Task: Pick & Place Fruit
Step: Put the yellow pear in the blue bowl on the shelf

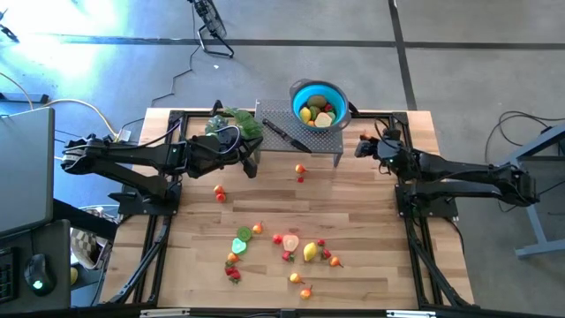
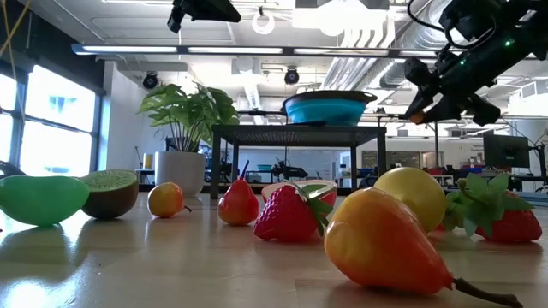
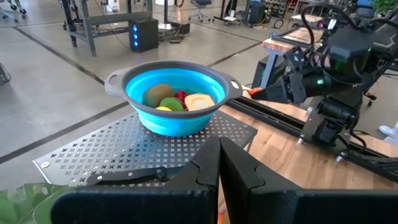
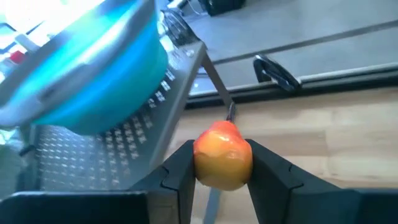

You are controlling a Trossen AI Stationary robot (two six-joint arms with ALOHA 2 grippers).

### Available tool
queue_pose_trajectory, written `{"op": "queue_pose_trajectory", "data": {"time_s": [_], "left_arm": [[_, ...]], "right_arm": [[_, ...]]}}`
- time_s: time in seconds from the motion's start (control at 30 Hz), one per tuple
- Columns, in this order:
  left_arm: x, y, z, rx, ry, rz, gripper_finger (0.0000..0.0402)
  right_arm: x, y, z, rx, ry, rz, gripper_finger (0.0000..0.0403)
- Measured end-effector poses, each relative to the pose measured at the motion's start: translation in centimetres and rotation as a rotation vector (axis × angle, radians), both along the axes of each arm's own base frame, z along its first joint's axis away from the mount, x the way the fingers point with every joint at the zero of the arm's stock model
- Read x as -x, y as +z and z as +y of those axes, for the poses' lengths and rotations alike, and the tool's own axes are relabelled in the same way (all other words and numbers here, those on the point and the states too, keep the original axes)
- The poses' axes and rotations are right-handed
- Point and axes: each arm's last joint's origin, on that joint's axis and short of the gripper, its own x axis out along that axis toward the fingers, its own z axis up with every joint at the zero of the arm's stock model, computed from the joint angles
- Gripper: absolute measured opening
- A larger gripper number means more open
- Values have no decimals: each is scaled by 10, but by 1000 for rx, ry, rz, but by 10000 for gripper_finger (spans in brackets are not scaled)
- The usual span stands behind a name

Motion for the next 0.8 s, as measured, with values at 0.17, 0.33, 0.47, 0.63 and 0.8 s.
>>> {"op": "queue_pose_trajectory", "data": {"time_s": [0.17,0.33,0.47,0.63,0.8], "left_arm": [[-1,0,-1,15,-27,-6,5],[-1,0,-1,29,-31,-15,5],[0,-1,-1,31,-31,-8,5],[-1,-1,-2,43,-55,-13,5],[-1,-1,-2,48,-56,-12,5]], "right_arm": [[0,8,0,45,13,-56,112],[0,16,0,94,28,-96,111],[0,24,0,132,26,-143,111],[0,40,-1,190,18,-148,111],[1,65,-1,258,20,-141,111]]}}
